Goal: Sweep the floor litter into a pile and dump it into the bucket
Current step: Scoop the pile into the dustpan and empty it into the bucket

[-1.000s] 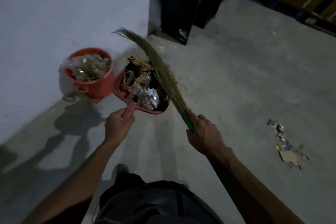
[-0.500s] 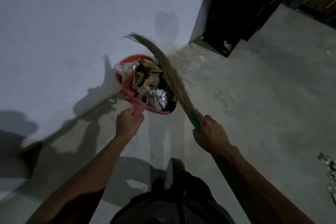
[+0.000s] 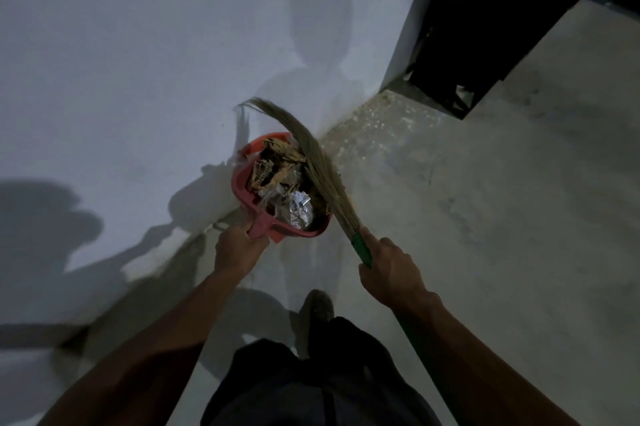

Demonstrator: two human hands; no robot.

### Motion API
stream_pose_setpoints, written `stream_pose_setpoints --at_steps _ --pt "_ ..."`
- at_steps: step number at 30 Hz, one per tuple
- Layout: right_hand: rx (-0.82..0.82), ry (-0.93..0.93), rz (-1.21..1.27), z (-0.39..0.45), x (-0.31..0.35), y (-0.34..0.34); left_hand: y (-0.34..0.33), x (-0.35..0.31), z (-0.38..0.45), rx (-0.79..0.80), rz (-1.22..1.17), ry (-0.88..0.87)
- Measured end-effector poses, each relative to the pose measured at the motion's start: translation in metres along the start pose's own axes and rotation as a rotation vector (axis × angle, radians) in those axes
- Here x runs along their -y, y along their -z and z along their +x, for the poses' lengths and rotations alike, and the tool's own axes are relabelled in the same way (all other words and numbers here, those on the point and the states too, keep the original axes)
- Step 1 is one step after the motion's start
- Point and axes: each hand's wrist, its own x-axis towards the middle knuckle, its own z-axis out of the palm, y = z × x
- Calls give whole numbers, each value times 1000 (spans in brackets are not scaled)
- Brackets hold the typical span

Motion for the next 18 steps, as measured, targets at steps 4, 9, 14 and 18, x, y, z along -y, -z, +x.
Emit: stream_pose_setpoints --at_steps 4,9,14,18 --pt "36 -44 37 42 20 7 14 -18 48 51 23 -1" --pt "84 -121 86 91 46 5 30 -28 111 147 67 15" --pt "122 -255 148 139 80 -18 43 -14 191 265 248 12" --pt "157 -369 197 175 119 -36 54 -1 254 373 380 11"
